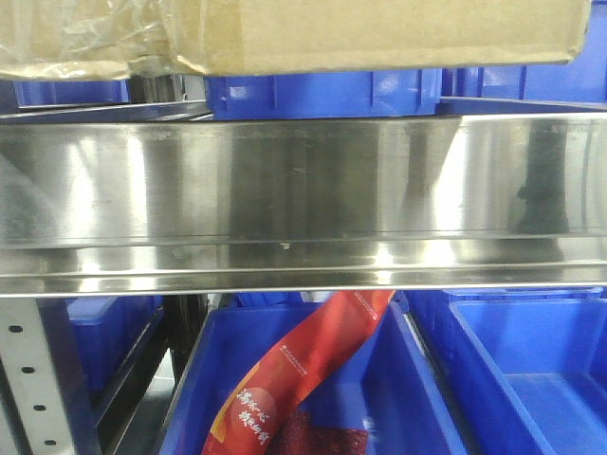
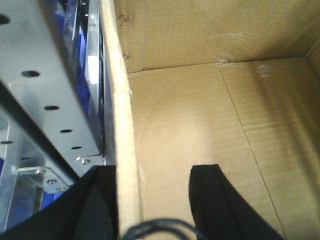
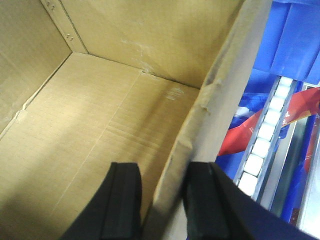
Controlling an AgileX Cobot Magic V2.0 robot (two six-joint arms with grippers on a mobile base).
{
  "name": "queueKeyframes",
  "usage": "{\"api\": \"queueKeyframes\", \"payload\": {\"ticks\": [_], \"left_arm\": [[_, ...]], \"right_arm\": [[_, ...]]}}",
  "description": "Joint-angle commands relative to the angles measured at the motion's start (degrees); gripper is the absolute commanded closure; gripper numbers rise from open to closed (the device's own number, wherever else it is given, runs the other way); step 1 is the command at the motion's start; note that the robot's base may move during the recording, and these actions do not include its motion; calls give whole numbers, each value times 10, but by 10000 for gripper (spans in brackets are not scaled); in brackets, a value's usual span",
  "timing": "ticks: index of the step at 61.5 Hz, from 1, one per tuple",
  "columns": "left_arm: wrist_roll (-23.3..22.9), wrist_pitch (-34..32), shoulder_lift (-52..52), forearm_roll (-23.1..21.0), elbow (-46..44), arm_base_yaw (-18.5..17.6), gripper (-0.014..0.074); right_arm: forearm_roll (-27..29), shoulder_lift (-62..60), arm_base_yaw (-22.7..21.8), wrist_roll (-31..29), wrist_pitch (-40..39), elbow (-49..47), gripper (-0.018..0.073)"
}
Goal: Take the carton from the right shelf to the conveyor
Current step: 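Hold the carton raised with both grippers while the base turns away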
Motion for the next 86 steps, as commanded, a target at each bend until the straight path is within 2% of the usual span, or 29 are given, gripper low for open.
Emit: {"api": "queueKeyframes", "payload": {"ticks": [1, 86], "left_arm": [[22, -21, -5, -29, -1, -8, 613], [22, -21, -5, -29, -1, -8, 613]], "right_arm": [[5, -3, 0, -23, -41, -4, 628], [5, -3, 0, -23, -41, -4, 628]]}}
